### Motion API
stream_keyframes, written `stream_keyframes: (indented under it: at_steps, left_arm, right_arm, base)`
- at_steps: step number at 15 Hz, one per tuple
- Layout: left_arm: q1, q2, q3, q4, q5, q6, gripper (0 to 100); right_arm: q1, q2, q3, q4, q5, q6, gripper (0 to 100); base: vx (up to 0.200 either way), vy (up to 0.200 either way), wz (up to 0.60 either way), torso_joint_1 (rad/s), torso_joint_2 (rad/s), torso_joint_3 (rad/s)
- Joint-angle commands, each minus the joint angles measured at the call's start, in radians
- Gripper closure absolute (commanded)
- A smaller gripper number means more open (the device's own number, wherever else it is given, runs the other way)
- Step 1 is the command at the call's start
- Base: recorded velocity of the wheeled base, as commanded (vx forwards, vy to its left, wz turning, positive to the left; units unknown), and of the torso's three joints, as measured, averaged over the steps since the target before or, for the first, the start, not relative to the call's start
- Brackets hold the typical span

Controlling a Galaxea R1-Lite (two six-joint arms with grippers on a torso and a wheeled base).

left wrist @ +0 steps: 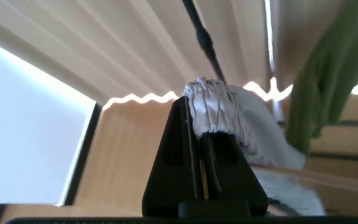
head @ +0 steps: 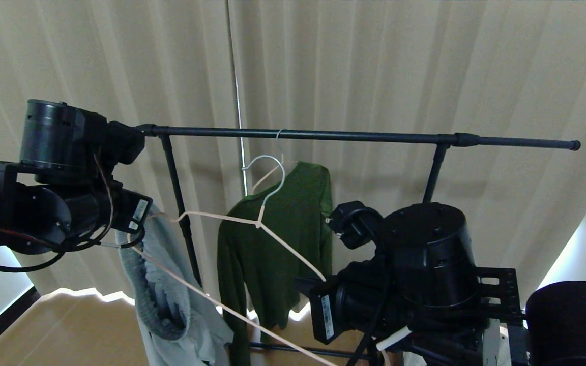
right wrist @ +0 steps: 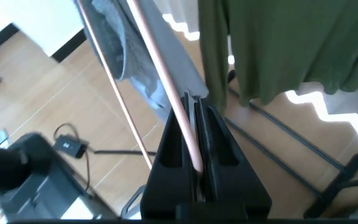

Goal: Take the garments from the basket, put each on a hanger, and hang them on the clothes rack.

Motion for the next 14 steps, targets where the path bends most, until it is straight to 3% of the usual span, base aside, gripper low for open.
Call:
stream_keyframes:
  at_steps: [1, 4, 14]
  left_arm:
    - [0.028, 0.021, -0.042, 0.046, 0.006, 0.036, 100]
    - [0.039, 0.016, -0.041, 0.091, 0.006, 0.08, 100]
    - [0.002, 0.018, -0.074, 0.105, 0.006, 0.046, 100]
  right_arm:
    - [-0.003, 0.049, -0.039, 0.007, -0.034, 0.0, 100]
    - [-0.023, 0.079, -0.091, 0.007, -0.067, 0.001, 100]
    - [-0.026, 0.163, -0.18, -0.004, -0.083, 0.003, 100]
  base:
    - [0.0, 0.0, 0.0, 0.0, 0.0, 0.0]
    - [0.0, 0.0, 0.0, 0.0, 0.0, 0.0]
    - [0.0, 0.0, 0.0, 0.0, 0.0, 0.0]
